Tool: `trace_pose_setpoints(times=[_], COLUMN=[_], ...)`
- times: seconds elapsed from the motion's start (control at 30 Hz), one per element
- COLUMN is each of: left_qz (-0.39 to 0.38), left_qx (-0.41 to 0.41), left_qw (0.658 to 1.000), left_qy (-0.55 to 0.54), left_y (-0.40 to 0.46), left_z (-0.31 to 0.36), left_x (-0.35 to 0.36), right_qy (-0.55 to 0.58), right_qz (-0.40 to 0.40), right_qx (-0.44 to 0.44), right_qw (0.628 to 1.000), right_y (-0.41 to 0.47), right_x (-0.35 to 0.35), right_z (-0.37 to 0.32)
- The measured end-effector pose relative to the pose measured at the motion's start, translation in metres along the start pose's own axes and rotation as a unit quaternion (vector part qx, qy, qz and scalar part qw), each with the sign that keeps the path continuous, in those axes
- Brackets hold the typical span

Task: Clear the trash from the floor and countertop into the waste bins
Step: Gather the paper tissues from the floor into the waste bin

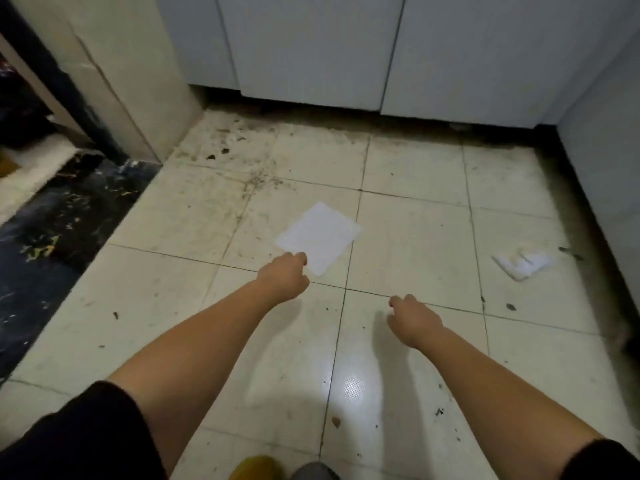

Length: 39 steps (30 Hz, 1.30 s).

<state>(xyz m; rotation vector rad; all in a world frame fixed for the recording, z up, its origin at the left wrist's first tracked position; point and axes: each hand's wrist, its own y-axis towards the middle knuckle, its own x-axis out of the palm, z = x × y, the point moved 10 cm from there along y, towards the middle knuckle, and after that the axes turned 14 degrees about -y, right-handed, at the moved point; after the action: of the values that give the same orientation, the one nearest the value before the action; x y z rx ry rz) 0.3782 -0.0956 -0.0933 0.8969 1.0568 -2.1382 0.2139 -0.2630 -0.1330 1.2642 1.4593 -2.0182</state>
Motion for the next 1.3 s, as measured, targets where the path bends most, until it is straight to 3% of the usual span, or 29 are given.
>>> trace_pose_setpoints(times=[0.17,0.4,0.63,0.77,0.9,1.1,1.3], left_qz=[-0.043,-0.031,-0.133,-0.179,-0.172,-0.147,-0.099], left_qx=[0.066,0.09,0.093,0.115,0.159,0.187,0.184], left_qw=[0.996,0.988,0.987,0.975,0.969,0.966,0.97], left_qy=[0.046,0.121,-0.016,-0.058,-0.082,-0.103,-0.124], left_y=[0.078,0.157,0.166,0.153,0.145,0.144,0.151], left_z=[0.012,0.002,0.009,0.049,0.13,0.23,0.268], left_x=[0.055,0.067,0.08,0.079,0.062,0.072,0.117], right_qy=[0.058,0.024,0.029,0.042,0.027,-0.022,0.056], right_qz=[0.018,0.032,-0.08,-0.125,-0.104,-0.058,0.003], right_qx=[0.062,0.104,0.078,0.074,0.069,0.127,0.162], right_qw=[0.996,0.994,0.993,0.989,0.992,0.99,0.985], right_y=[0.044,0.066,0.069,0.071,0.077,0.095,0.127], right_x=[0.027,0.039,0.03,0.013,-0.021,-0.067,-0.027], right_z=[0.003,0.004,0.0,0.016,0.076,0.224,0.312])
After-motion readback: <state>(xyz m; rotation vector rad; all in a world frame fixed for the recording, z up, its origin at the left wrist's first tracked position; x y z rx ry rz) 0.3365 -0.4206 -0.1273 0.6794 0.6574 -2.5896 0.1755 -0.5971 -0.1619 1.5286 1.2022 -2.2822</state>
